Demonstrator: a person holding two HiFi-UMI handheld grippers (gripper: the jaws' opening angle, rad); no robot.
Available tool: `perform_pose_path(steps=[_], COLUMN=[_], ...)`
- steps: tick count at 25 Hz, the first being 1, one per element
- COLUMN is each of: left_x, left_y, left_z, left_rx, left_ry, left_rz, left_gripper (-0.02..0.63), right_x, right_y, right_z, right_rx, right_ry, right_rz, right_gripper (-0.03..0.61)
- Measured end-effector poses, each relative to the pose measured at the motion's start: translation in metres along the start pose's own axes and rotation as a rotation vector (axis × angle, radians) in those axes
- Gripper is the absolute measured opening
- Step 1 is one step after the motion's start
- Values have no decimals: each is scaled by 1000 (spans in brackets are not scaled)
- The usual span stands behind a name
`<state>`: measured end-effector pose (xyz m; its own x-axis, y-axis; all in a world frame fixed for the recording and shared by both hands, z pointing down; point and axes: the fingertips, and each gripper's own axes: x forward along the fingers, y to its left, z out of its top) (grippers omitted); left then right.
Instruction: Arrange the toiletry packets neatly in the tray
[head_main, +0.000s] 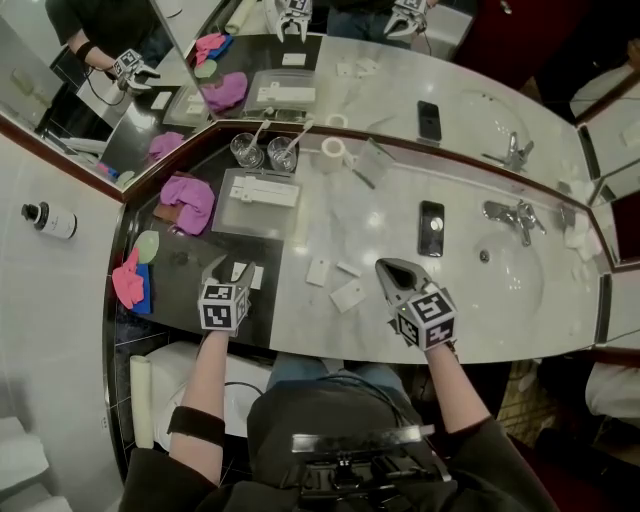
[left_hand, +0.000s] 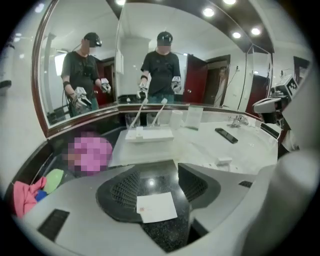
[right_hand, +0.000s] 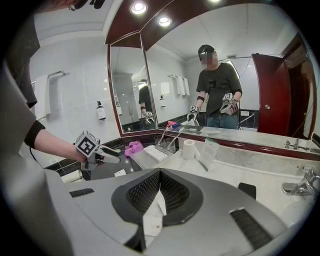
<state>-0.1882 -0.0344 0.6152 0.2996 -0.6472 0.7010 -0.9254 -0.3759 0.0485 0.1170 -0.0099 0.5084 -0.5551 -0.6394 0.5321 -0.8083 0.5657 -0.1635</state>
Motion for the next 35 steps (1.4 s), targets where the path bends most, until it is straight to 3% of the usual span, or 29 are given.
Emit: perform_pose_path(steps=[5, 9, 14, 19, 29, 35], left_x=[-35, -63, -90, -104, -96, -77], left_y=[-10, -25, -43, -58, -73, -61], left_z=[61, 102, 133, 142, 132, 127], left_rx=[54, 76, 66, 71, 16, -24], left_ry=[-162, -274, -369, -407, -394, -344], left_rz=[-9, -44, -94, -109, -132, -96], left_gripper=[94, 3, 0, 0, 0, 2], right_x=[5, 6, 5, 1, 2, 4], right_y=[1, 0, 4, 6, -3, -6], right_z=[20, 32, 49, 59, 55, 56], right_rx=[-11, -19, -22, -15, -5, -39], right_ry=[-44, -72, -110, -137, -131, -117], right_rz=[3, 0, 6, 14, 18, 17], right_gripper=[15, 15, 15, 15, 15, 15])
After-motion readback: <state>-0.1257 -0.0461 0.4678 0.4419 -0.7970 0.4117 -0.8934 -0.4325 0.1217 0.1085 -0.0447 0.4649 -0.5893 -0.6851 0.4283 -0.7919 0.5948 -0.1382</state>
